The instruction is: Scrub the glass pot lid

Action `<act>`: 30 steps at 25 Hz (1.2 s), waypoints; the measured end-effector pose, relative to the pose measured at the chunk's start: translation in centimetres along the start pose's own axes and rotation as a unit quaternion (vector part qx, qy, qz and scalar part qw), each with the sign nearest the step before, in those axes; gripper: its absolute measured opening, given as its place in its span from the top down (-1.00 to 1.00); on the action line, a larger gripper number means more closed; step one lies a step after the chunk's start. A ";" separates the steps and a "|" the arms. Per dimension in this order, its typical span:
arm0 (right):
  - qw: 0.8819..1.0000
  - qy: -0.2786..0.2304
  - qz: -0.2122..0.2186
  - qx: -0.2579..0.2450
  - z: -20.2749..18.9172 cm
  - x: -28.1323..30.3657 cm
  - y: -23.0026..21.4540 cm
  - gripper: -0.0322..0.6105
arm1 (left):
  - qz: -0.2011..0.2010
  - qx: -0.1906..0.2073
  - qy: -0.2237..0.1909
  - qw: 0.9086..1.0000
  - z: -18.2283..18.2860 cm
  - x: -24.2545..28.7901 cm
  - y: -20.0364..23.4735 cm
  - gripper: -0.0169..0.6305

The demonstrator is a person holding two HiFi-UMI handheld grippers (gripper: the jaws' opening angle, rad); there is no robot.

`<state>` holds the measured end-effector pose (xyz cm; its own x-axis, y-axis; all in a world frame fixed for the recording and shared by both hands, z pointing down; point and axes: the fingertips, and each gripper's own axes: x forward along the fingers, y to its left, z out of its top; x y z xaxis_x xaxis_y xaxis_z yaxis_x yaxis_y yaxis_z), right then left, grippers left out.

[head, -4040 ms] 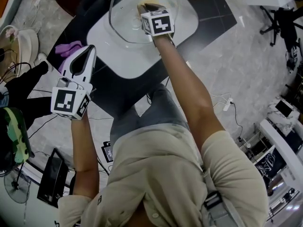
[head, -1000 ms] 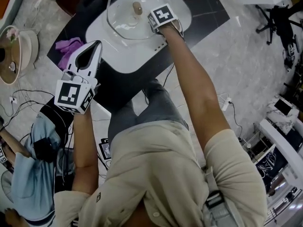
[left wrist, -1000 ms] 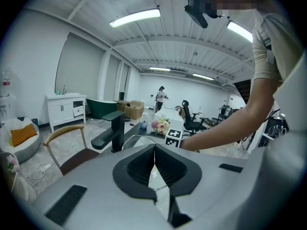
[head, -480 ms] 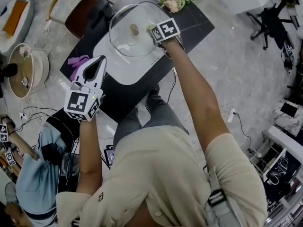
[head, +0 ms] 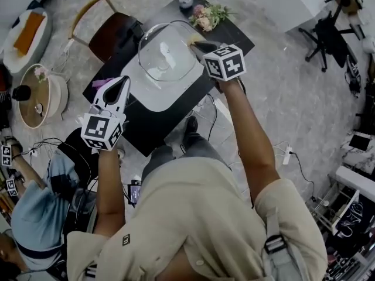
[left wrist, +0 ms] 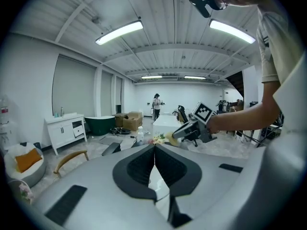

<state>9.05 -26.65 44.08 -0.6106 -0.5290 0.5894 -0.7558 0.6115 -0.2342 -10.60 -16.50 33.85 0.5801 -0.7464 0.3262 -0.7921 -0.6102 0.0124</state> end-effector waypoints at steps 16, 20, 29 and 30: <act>0.971 -0.203 -0.040 -0.115 8.9 -21.4 12.0 0.77 | 0.020 0.054 -0.065 0.996 7.3 -7.5 -1.7 0.89; 0.965 -0.222 -0.055 -0.128 9.5 -24.3 13.7 0.77 | 0.022 0.061 -0.077 0.995 8.4 -9.2 -2.1 0.89; 0.963 -0.226 -0.073 -0.129 9.7 -25.9 15.6 0.77 | 0.014 0.061 -0.088 0.994 8.8 -11.0 -1.7 0.89; 0.963 -0.225 -0.075 -0.128 9.8 -25.8 15.6 0.77 | 0.012 0.060 -0.089 0.994 8.8 -10.9 -1.5 0.89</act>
<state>10.66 -9.22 17.67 -0.5833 -0.7889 0.1935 -0.7957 0.6028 0.0590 -14.12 -9.76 21.97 0.5934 -0.7902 0.1533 -0.7844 -0.6104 -0.1101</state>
